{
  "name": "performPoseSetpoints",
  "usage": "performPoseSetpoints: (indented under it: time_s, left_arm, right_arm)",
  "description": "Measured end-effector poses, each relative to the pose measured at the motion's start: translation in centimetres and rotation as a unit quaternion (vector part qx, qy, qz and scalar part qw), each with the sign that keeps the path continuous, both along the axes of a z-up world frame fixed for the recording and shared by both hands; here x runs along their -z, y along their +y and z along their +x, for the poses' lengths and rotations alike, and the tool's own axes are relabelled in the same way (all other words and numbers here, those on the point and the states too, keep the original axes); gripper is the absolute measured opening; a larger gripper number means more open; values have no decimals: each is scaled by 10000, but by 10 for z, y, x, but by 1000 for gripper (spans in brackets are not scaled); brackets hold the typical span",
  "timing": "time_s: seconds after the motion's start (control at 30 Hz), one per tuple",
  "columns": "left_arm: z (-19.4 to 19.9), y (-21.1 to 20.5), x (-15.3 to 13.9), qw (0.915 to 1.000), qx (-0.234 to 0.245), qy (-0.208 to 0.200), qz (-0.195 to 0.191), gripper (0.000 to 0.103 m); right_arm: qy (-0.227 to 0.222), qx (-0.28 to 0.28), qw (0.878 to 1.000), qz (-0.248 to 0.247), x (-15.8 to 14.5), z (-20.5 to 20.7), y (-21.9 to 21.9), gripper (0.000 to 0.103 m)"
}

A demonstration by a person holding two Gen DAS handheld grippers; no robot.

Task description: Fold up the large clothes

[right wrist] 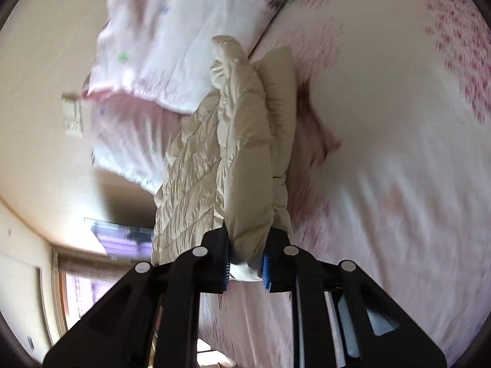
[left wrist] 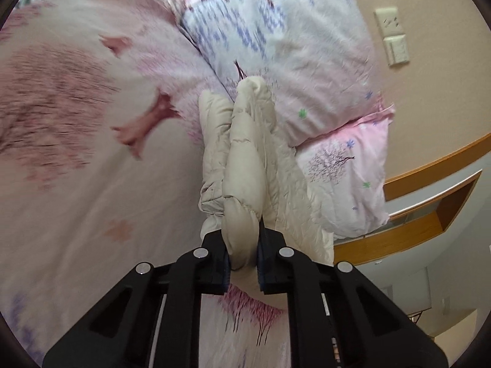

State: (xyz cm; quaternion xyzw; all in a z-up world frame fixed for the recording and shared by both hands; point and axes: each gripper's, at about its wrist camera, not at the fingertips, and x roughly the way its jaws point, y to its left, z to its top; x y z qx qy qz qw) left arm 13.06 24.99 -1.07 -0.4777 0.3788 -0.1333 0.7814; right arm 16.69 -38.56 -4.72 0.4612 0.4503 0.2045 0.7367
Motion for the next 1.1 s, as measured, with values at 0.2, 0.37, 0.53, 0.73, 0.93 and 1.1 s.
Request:
performPoseSetpoints:
  time_s: [0.2,0.37,0.53,0.73,0.93,1.1]
  left_arm:
    - [-53,34,2,9995,-305,12,61,12]
    - [-71,40,12,9991,-381,160,90,12]
    - [-84,42,7,9991,-395,29,168,12]
    - [-89,38,10,9982,-336,30,493,17]
    - [-95,50,15,9982,-485,158,311,53]
    - [-110,58,7,9964,-688,88,492,53]
  right_arm:
    - [-16,-504,9987,-8,11,-34,29,16]
    - [-75,-567,9983,-70,9,-48,37,16]
    - [-248,-631,9976,-172,-3,-60,40,16]
    - [-144,-493,9947,-896,1,-58,48,31]
    - [-618,400,9505,-3020,-46,-59,58,51]
    - [-1811,253,9171,-3544,-91,-54,122,50]
